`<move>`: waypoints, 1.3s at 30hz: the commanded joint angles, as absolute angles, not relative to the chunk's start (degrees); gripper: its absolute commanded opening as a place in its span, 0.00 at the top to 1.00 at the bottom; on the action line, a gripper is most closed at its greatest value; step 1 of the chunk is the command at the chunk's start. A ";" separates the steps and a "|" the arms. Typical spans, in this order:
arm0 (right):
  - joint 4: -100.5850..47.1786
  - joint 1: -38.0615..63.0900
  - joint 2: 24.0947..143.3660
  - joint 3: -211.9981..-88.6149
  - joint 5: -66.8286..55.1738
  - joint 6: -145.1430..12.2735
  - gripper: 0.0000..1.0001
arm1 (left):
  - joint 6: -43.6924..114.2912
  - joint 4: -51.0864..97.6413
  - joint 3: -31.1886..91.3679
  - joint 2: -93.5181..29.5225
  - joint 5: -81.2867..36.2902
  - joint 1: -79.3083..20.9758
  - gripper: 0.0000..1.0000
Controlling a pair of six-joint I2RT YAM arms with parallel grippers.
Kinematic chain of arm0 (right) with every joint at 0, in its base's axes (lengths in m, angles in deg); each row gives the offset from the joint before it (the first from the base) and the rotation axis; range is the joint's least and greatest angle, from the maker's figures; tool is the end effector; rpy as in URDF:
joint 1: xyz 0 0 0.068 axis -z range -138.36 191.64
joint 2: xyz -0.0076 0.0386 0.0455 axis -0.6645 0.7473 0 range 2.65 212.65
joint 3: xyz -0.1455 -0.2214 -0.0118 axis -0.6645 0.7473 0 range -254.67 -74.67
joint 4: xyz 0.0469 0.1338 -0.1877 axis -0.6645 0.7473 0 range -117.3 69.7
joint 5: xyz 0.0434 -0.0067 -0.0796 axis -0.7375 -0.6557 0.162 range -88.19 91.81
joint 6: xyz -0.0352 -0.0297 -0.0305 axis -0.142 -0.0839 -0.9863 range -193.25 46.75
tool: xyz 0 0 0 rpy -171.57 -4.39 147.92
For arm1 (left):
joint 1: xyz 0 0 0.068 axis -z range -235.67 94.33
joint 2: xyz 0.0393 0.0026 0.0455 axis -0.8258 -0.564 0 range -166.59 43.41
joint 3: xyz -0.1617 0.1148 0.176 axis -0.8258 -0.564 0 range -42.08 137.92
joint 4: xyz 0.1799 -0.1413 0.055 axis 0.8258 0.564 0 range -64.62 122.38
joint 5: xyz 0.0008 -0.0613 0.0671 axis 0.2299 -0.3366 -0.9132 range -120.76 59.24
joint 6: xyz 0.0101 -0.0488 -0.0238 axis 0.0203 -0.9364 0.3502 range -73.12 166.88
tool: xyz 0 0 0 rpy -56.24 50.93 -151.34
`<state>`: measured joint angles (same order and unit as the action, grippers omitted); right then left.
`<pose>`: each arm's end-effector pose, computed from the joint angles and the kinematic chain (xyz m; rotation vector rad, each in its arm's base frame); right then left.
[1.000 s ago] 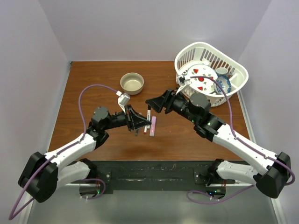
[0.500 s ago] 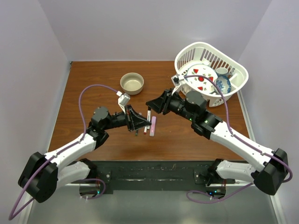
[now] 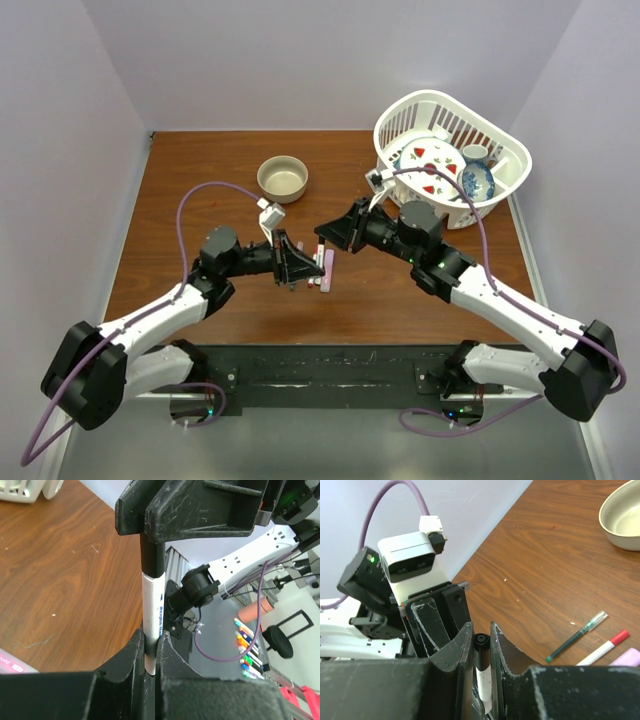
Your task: Insert the pens into the pen caps
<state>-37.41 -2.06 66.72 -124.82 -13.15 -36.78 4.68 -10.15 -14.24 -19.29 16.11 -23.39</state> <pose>0.1688 0.1749 0.3426 -0.3313 1.7671 1.2544 0.1668 -0.1376 0.2676 0.5855 1.7274 -1.5992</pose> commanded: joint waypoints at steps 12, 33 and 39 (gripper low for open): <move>-31.60 -6.34 64.79 -117.04 -20.24 -35.81 1.00 | 14.18 -3.88 0.55 -24.18 6.07 -24.90 1.00; -36.00 -9.69 65.05 -109.83 -33.69 -32.03 1.00 | 11.81 -13.21 1.34 -29.18 18.19 -30.88 1.00; -28.49 -9.69 63.30 -110.70 -33.62 -31.41 1.00 | 9.86 -16.66 1.24 -30.78 19.96 -32.20 1.00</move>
